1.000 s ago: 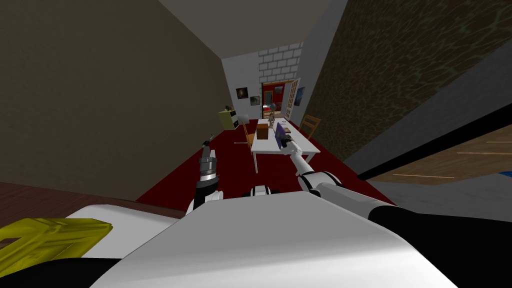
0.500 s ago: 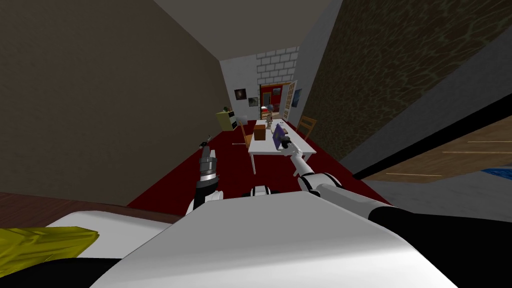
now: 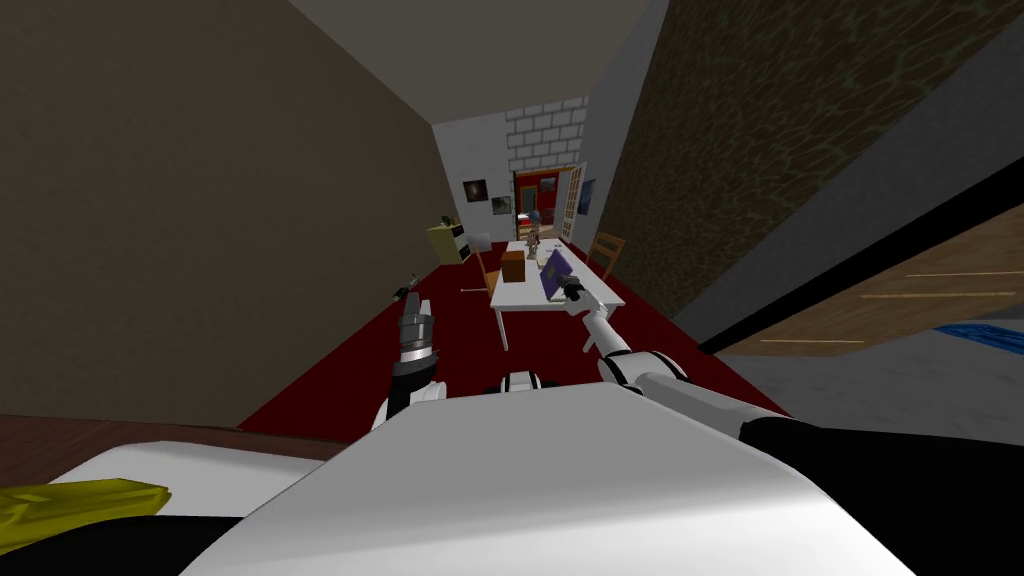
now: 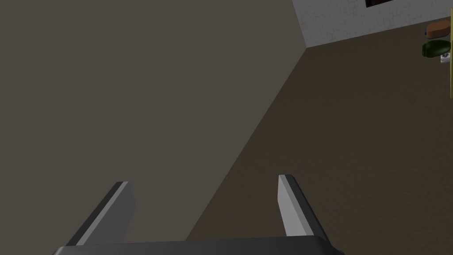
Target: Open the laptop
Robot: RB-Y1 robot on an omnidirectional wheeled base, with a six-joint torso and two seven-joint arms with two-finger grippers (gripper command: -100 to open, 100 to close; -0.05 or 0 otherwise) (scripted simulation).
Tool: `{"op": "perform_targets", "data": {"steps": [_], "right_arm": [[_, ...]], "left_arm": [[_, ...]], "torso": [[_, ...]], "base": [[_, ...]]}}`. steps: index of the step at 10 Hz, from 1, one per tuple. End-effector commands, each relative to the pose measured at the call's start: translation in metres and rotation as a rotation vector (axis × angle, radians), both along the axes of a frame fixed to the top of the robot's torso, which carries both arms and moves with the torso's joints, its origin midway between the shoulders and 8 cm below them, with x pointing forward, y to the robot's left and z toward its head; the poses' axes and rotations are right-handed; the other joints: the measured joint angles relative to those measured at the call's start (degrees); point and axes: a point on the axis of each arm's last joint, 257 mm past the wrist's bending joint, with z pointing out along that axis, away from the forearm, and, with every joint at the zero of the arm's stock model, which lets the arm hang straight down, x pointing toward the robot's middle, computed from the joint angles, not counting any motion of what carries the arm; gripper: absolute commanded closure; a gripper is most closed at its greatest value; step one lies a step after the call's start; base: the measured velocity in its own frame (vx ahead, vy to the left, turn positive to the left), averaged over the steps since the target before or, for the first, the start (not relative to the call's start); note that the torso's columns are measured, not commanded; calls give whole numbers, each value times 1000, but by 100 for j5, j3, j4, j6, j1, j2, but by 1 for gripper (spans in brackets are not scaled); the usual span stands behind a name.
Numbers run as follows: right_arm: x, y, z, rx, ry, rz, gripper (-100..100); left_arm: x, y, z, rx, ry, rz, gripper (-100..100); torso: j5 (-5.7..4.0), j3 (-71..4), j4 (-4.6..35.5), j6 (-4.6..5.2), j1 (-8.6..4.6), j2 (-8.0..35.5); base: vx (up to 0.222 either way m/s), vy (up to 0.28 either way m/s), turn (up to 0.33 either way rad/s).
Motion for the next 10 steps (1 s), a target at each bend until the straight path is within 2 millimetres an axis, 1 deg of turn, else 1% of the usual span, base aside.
{"op": "perform_targets", "data": {"steps": [1, 2, 4, 5, 6, 7, 8, 9, 10], "right_arm": [[-4, 1, -23, 35, 27, -1, 100], [-8, 2, -34, 74, 30, 4, 100], [-8, 2, -34, 74, 30, 4, 100], [-12, 4, -45, 114, 33, 7, 100], [-12, 4, -45, 114, 33, 7, 100], [-21, 7, -66, 193, 37, 12, 100], [-21, 7, -66, 193, 37, 12, 100], [-26, 8, -76, 233, 39, 13, 100], [-26, 8, -76, 233, 39, 13, 100]], "left_arm": [[0, 0, 0, 0, 0, 0, 0], [0, 0, 0, 0, 0, 0, 0], [0, 0, 0, 0, 0, 0, 0], [0, 0, 0, 0, 0, 0, 0], [0, 0, 0, 0, 0, 0, 0], [0, 0, 0, 0, 0, 0, 0], [0, 0, 0, 0, 0, 0, 0], [0, 0, 0, 0, 0, 0, 0], [0, 0, 0, 0, 0, 0, 0]], "torso": [[2, -8, 0, -15, 3, -12], [3, -6, 0, -27, 17, -9], [4, -6, -1, -28, 19, -9], [8, -8, 7, -28, 17, -13], [2, -11, -1, -34, 13, -20], [2, -20, -3, -38, 10, -34], [-8, -27, -19, -31, -3, -46], [-10, -33, -23, -32, -4, -53], [-14, -30, -33, -33, 5, -49]], "base": [[12, -21, -11], [25, -27, -20], [10, -8, -8], [13, -17, -42], [14, -16, -23], [37, -43, -44], [44, -39, -29], [52, -27, -29], [27, -17, -31]]}}
